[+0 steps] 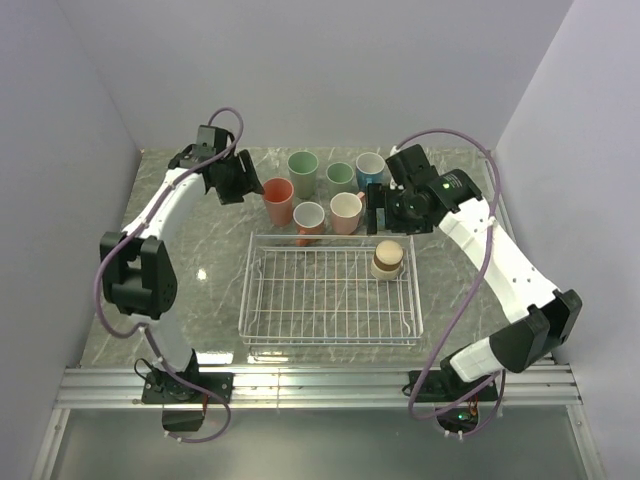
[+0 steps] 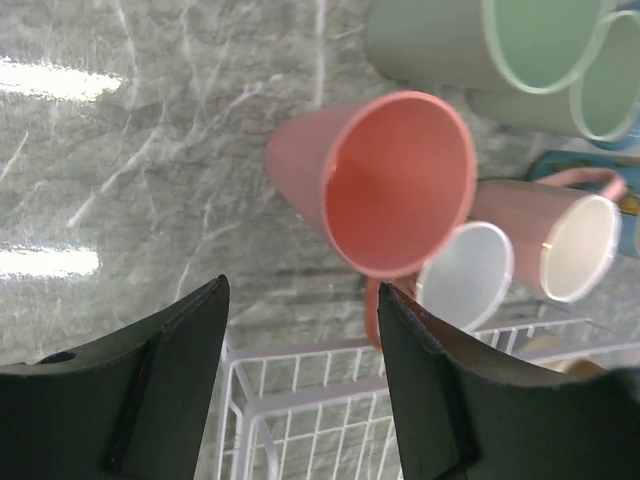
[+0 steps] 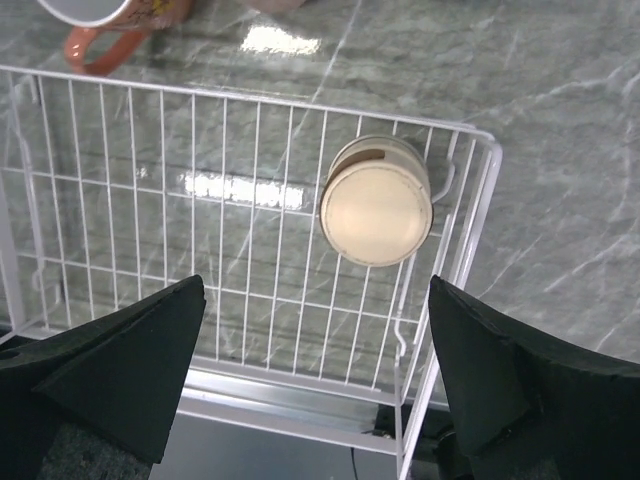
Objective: Load the cups into the dish rack
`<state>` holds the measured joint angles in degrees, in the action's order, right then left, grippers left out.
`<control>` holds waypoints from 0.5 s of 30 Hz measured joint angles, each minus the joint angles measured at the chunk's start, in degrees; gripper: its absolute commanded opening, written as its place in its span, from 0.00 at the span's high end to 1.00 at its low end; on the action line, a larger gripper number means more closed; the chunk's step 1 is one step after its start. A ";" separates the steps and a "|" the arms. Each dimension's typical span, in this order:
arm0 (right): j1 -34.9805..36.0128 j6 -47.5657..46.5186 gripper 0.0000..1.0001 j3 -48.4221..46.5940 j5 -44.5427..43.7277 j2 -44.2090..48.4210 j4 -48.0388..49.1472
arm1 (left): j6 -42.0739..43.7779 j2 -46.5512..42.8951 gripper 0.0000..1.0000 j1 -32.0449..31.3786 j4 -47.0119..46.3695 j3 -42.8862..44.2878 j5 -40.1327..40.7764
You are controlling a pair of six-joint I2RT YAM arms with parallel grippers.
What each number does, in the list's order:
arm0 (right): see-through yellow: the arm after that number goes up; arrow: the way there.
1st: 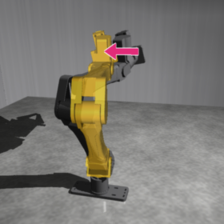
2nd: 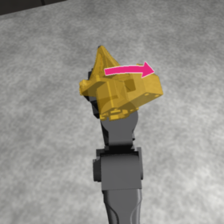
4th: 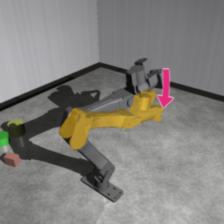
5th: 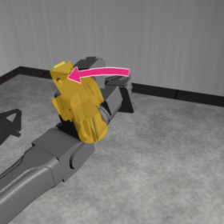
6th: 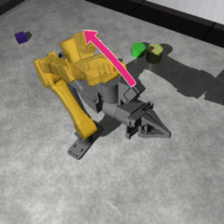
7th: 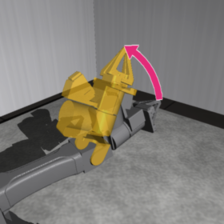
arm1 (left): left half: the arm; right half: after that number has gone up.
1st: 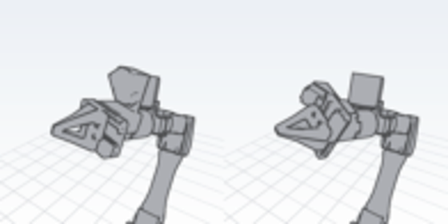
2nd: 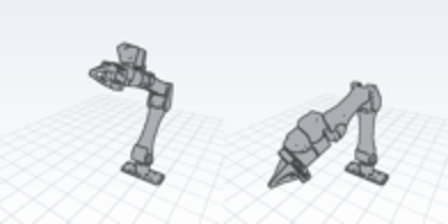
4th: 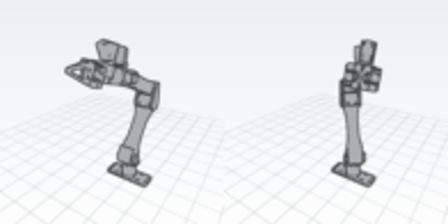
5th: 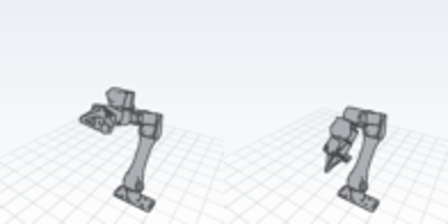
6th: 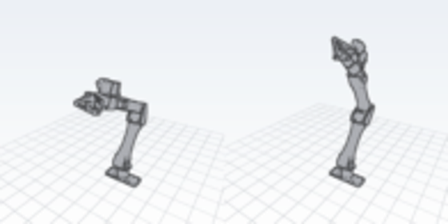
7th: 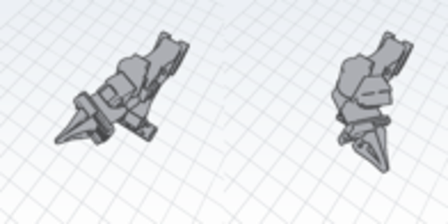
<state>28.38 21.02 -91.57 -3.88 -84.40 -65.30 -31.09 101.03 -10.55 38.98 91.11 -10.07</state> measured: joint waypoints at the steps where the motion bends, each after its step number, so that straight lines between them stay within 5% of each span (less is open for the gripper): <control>1: 0.00 0.26 0.01 0.37 0.42 0.52 0.02 | 0.26 1.27 0.34 0.00 0.11 0.44 0.15; 11: 0.00 1.33 0.01 7.45 1.46 4.59 0.00 | 1.92 7.21 0.37 -0.44 1.33 5.14 1.01; 15: 0.00 2.08 0.02 9.33 1.81 6.10 0.07 | 2.32 8.46 0.45 -1.18 1.25 6.88 1.44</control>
<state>28.38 23.09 -82.24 -2.07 -78.30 -65.23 -28.77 109.49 -11.73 40.23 98.00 -8.62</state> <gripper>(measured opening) 0.986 0.611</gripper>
